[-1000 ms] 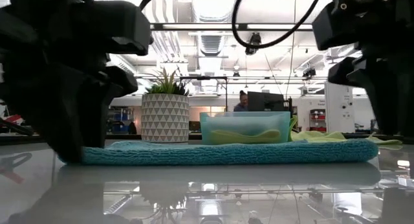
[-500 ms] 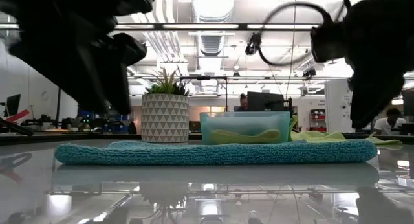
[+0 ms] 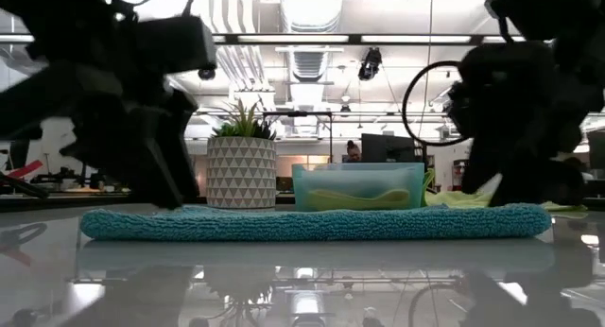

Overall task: Fold microfiber towels
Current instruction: Fold the blue microfiber cloth

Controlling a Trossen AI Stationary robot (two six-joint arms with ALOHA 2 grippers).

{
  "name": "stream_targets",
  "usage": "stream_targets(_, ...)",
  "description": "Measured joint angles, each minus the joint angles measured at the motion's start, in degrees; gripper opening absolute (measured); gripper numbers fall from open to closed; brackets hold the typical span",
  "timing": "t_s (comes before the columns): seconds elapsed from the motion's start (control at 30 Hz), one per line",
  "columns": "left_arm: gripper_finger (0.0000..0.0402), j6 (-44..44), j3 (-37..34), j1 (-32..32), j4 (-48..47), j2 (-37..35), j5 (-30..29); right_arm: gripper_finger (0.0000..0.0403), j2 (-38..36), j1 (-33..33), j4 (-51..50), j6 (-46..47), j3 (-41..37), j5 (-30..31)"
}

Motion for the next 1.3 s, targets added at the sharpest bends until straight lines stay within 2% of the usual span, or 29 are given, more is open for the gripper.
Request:
stream_targets(0.27, 0.0185, -0.2, -1.4, 0.0, 2.3, 0.0, 0.0, 0.0244, 6.9, -1.0, 13.3, -3.8, 0.2, 0.2)
stream_targets(0.4, 0.0185, -0.2, -1.3, 0.0, 2.3, 0.0, 0.0, 0.0216, 7.6, -1.3, 14.1, -3.8, 0.2, 0.3)
stream_targets(0.53, 0.0185, -0.2, -1.3, -0.2, 2.0, -0.3, 0.0, 0.0163, 6.6, -1.3, 13.6, -4.4, 0.1, 0.7)
stream_targets(0.77, 0.0185, -0.3, -1.1, -1.7, -1.3, -4.5, 0.0, 0.0027, 4.3, -1.4, 11.2, -6.5, -0.1, 1.5)
stream_targets(1.03, 0.0185, -2.9, -3.7, -2.5, -0.2, -7.7, 0.0, 0.0011, -4.8, -2.8, -4.3, -6.8, 0.0, 1.5)
stream_targets(1.17, 0.0185, -3.1, -8.1, -2.5, 10.8, -6.5, 0.0, 0.0011, -11.9, -4.2, -16.1, -6.1, 1.0, 1.2)
stream_targets(1.3, 0.0185, -1.7, -12.0, -2.1, 22.9, -4.7, -1.4, 0.0011, -15.1, -5.5, -30.1, -6.2, 5.6, 1.4)
